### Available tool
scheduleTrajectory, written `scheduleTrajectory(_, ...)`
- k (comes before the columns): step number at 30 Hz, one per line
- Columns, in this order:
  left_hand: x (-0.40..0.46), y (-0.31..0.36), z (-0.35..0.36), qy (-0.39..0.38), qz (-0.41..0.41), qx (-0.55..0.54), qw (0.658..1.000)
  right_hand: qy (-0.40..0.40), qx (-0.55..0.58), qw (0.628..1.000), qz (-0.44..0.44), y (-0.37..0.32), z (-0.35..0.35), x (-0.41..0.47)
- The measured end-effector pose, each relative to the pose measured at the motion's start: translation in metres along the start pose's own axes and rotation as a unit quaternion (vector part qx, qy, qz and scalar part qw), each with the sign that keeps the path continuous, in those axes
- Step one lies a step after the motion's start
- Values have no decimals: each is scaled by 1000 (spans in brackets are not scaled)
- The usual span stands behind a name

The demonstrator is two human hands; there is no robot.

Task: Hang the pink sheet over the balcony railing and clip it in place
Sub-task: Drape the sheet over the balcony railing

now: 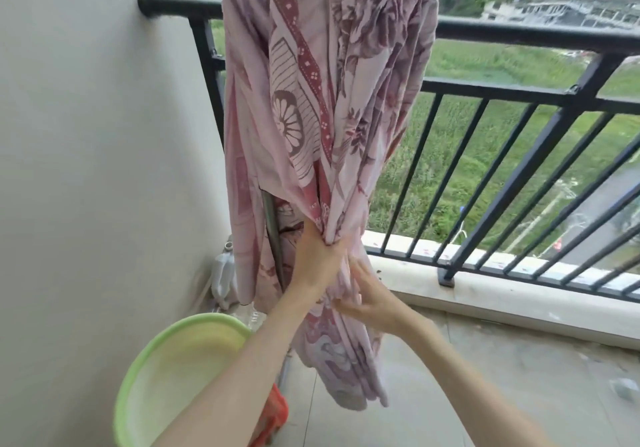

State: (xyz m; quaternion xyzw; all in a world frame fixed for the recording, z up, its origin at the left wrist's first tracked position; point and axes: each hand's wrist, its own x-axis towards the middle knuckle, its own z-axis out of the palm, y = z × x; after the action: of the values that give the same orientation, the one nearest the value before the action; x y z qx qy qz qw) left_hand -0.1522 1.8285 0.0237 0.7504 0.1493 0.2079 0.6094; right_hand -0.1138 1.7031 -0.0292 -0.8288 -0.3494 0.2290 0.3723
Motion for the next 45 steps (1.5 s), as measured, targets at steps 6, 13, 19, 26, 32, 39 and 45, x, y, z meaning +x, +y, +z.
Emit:
scheduleTrajectory(6, -6, 26, -56, -34, 9, 4, 999, 57, 285, 956, 33, -47, -82, -1)
scheduleTrajectory(13, -1, 101, -118, -109, 11, -16, 994, -95, 448, 888, 38, -152, -82, 44)
scheduleTrajectory(19, 10, 153, -167, -98, 45, -22, 994, -22, 525, 850, -32, -223, -103, 63)
scheduleTrajectory(26, 51, 233, -164, 47, 144, 58, 987, 70, 407, 906, -86, -308, -159, 77)
scheduleTrajectory(32, 100, 283, -167, 102, 103, 12, 989, -41, 419, 898, -130, -338, -215, 72)
scheduleTrajectory(39, 141, 310, -162, 49, 52, -18, 997, -54, 390, 916, -80, -344, -255, 80)
scheduleTrajectory(45, 183, 331, -153, 117, 26, -67, 991, 51, 359, 932, 3, -371, -286, 112)
